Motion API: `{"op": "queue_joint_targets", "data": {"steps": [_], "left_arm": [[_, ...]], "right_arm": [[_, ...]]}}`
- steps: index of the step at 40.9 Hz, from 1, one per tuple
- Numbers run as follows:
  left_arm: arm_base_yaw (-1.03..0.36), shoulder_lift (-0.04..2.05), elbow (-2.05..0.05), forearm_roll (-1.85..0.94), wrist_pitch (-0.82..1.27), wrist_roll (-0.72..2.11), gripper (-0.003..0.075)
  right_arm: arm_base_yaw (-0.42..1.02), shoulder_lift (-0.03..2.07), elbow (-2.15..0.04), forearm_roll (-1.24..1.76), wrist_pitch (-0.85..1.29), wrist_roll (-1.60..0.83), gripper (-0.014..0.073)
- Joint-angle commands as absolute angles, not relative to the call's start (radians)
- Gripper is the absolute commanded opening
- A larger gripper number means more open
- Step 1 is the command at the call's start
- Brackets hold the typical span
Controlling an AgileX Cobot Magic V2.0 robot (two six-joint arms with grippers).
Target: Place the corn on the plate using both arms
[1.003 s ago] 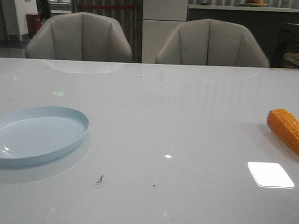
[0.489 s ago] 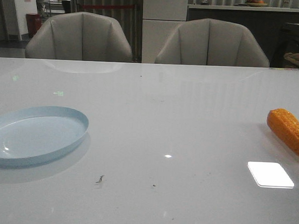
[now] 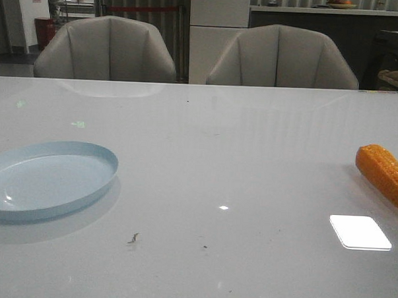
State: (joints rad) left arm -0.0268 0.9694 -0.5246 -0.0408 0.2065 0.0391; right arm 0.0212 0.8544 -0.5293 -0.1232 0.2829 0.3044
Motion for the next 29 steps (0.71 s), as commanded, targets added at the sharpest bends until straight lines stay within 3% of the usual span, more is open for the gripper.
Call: {"op": "queue_joint_targets", "data": {"steps": [1, 12, 29], "left_arm": [[-0.028, 0.977, -0.56, -0.075, 0.143, 0.029, 0.0524], [-0.028, 1.075, -0.645, -0.092, 0.298, 0.029, 0.0524], [-0.028, 1.515, -1.035, -0.09, 0.52, 0.058, 0.0523]], "right_arm": [[0.016, 0.852, -0.566, -0.123, 0.255, 0.302, 0.0595], [0.016, 0.852, -0.566, -0.123, 0.315, 0.302, 0.0594], [0.016, 0.852, -0.566, -0.123, 0.315, 0.302, 0.0594]]}}
